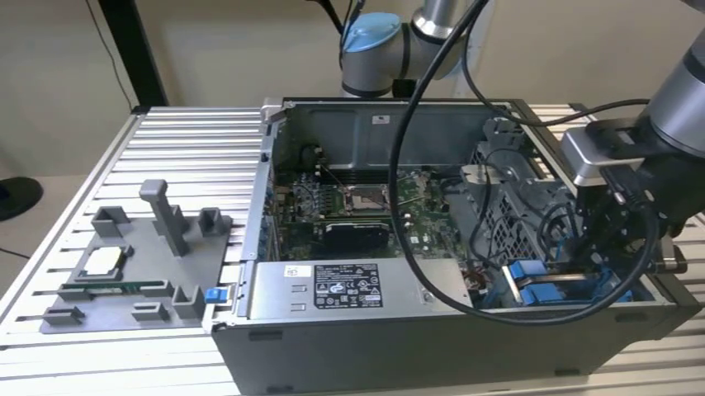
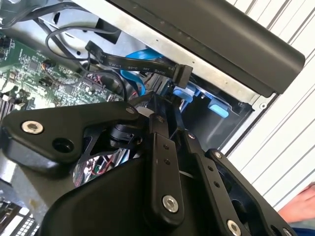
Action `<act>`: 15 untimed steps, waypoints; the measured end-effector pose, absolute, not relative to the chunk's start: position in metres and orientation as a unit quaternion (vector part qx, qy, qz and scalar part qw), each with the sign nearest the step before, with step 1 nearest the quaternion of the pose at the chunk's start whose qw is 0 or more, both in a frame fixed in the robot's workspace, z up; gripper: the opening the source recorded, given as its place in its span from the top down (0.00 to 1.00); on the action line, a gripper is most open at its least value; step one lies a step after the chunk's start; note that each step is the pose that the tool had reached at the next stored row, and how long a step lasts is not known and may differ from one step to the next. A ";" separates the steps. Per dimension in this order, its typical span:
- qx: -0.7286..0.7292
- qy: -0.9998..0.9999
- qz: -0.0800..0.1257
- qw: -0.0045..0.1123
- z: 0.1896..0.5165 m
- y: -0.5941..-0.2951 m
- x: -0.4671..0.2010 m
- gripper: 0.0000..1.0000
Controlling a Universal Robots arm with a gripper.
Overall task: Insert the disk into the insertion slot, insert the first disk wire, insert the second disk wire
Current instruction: 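Insert the first disk wire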
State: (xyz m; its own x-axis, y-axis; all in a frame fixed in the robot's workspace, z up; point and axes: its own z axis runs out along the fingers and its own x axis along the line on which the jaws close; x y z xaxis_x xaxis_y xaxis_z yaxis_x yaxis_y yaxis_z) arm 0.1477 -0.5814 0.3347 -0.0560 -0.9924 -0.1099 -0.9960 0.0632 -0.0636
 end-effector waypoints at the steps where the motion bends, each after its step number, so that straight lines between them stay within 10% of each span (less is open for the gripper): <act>1: -0.684 0.726 0.014 0.062 0.334 -0.581 0.148 1.00; 15: -0.684 0.726 0.015 0.062 0.330 -0.581 0.148 1.00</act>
